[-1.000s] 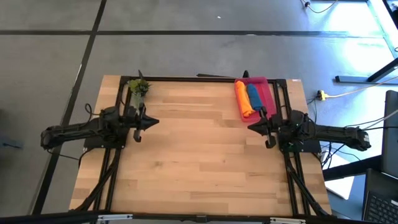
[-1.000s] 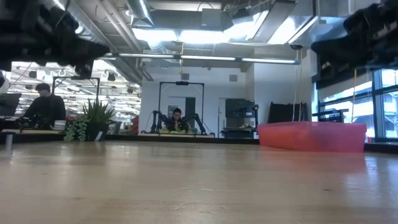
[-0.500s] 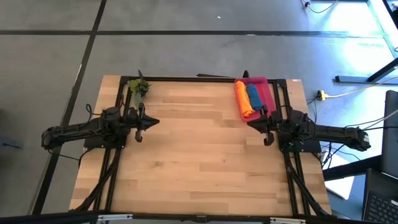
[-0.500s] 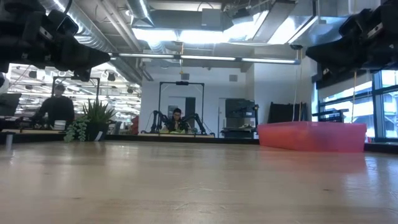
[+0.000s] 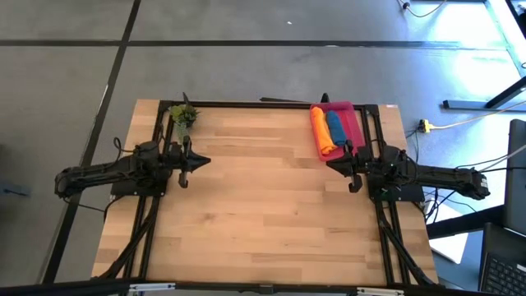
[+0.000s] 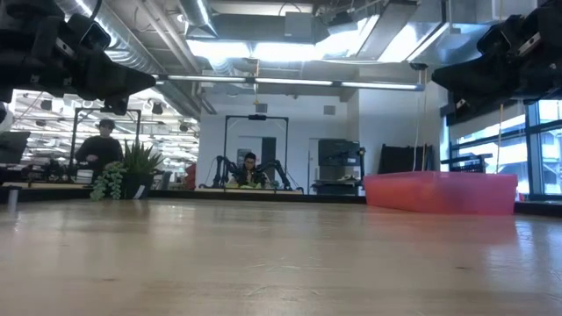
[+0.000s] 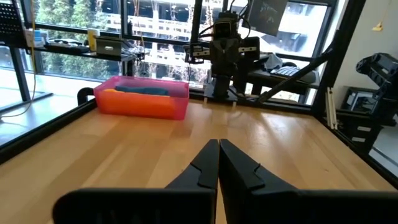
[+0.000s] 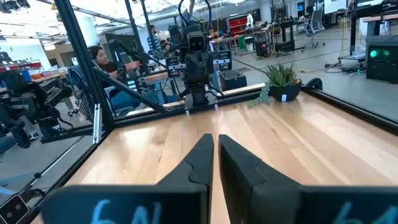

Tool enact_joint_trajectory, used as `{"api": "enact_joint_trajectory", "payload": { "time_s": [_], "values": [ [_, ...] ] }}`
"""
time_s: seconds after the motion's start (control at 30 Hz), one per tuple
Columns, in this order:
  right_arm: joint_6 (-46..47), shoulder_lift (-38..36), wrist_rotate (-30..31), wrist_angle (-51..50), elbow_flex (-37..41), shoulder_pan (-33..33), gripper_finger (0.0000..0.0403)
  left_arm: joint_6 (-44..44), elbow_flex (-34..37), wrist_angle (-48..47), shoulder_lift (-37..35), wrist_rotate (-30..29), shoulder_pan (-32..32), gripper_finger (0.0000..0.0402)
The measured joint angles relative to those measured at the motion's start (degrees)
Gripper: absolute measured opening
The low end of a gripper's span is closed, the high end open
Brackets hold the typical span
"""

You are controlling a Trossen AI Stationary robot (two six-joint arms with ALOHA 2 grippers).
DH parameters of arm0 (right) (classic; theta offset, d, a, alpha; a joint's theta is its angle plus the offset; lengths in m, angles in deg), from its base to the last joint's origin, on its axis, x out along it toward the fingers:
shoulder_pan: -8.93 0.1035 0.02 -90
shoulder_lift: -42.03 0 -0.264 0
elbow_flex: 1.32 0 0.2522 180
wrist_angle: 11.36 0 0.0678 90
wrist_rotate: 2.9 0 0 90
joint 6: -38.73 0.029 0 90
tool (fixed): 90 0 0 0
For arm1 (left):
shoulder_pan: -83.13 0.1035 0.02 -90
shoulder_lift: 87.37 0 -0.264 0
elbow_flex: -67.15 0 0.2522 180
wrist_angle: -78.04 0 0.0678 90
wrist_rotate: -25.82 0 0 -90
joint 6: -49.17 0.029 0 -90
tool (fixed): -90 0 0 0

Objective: Roll microfiber towels into tight, uniform cylinder then place into a basket
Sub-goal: Return to Home Position

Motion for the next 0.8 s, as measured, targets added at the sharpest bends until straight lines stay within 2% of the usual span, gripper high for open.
{"api": "enact_joint_trajectory", "payload": {
  "time_s": [0.47,0.8],
  "values": [
    [0.0,0.0,-0.1,0.0,-0.1,0.0,0.0028,0.0,0.0,0.0,0.0,0.0,0.0,0.0019],
    [0.0,0.0,-0.1,0.0,-0.1,0.0,0.0028,0.0,0.0,0.0,0.0,0.0,0.0,0.0007]
  ]
}}
